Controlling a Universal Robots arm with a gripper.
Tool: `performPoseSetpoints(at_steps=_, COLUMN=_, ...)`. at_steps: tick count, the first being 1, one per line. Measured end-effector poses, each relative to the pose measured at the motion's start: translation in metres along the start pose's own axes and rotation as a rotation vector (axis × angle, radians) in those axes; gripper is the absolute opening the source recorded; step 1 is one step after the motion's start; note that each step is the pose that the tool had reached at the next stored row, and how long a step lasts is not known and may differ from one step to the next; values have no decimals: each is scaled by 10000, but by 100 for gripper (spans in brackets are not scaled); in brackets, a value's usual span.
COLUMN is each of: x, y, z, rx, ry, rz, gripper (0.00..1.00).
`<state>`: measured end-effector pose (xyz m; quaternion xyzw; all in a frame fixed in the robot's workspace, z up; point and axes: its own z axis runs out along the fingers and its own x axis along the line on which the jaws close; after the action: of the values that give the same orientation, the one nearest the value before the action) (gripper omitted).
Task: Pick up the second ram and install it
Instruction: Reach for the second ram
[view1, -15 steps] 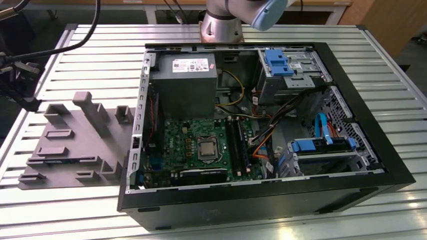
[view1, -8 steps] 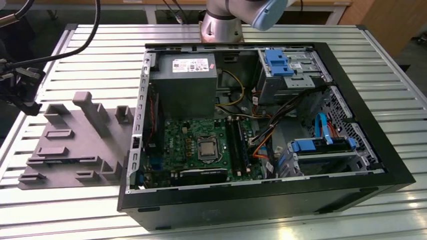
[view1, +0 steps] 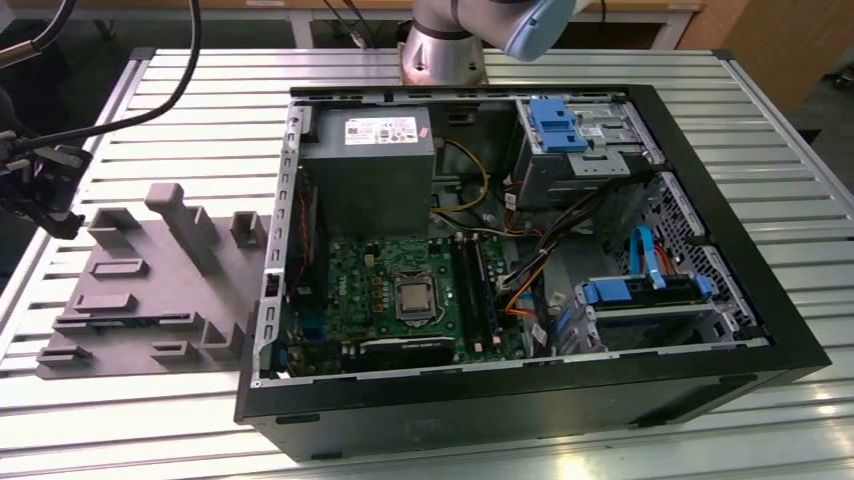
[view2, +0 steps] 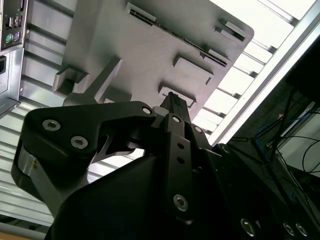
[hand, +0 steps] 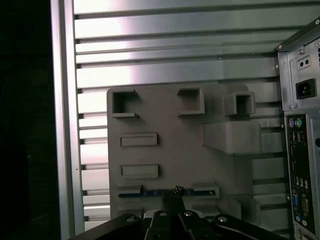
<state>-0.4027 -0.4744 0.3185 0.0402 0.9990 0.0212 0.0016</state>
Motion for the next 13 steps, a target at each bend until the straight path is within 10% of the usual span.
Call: performPoseSetpoints(at_steps=13, x=-5, y=-61, z=69, rx=1, ry=10, rz=6, gripper=11)
